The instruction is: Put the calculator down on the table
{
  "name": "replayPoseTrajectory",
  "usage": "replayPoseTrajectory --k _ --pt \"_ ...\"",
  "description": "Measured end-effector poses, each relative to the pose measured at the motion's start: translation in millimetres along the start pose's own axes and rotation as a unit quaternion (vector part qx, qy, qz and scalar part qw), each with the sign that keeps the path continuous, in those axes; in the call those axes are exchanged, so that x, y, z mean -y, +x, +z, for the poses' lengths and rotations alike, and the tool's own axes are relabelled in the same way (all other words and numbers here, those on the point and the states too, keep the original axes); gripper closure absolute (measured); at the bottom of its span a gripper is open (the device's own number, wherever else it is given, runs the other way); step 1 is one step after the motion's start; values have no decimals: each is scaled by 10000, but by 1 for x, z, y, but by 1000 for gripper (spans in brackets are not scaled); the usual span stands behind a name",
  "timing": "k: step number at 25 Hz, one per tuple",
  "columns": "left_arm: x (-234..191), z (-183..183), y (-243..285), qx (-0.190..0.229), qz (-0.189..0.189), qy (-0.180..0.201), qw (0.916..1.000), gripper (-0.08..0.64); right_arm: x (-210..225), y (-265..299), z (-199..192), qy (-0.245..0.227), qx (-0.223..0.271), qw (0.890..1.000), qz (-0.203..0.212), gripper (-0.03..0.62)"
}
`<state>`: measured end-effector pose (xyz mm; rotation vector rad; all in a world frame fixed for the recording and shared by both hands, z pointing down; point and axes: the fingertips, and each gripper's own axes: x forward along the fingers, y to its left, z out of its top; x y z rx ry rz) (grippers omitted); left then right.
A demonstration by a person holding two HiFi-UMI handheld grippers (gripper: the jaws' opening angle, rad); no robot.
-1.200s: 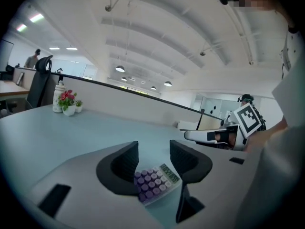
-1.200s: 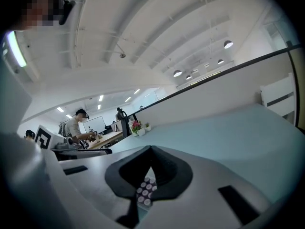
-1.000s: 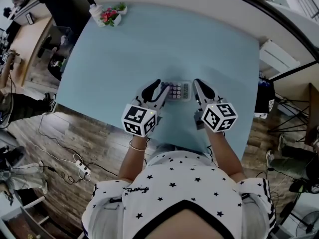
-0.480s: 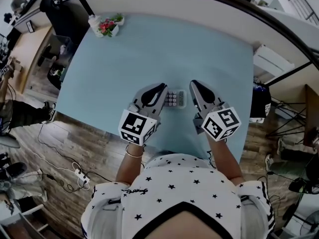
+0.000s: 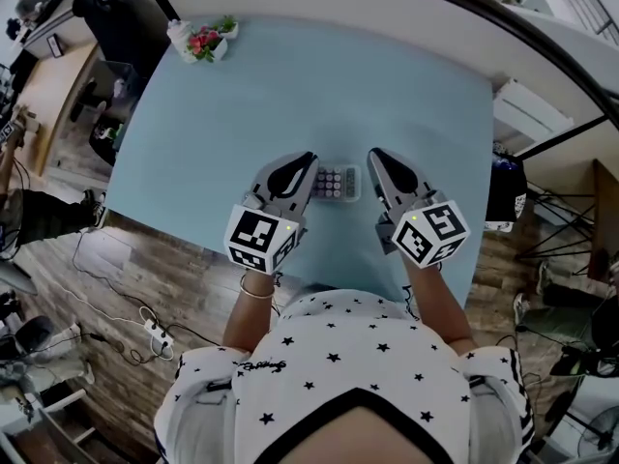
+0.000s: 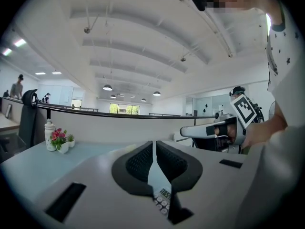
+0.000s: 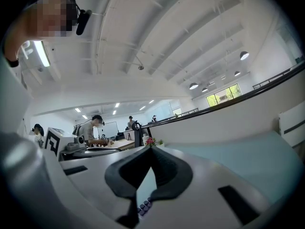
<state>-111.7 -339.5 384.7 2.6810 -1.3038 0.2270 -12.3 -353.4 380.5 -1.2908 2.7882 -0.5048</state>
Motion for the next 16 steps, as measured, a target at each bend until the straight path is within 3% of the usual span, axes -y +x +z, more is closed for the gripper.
replayPoseTrajectory --k 16 --pt "-11 -3 -4 26 156 -93 9998 514 -3 6 -1 57 -4 10000 65 595"
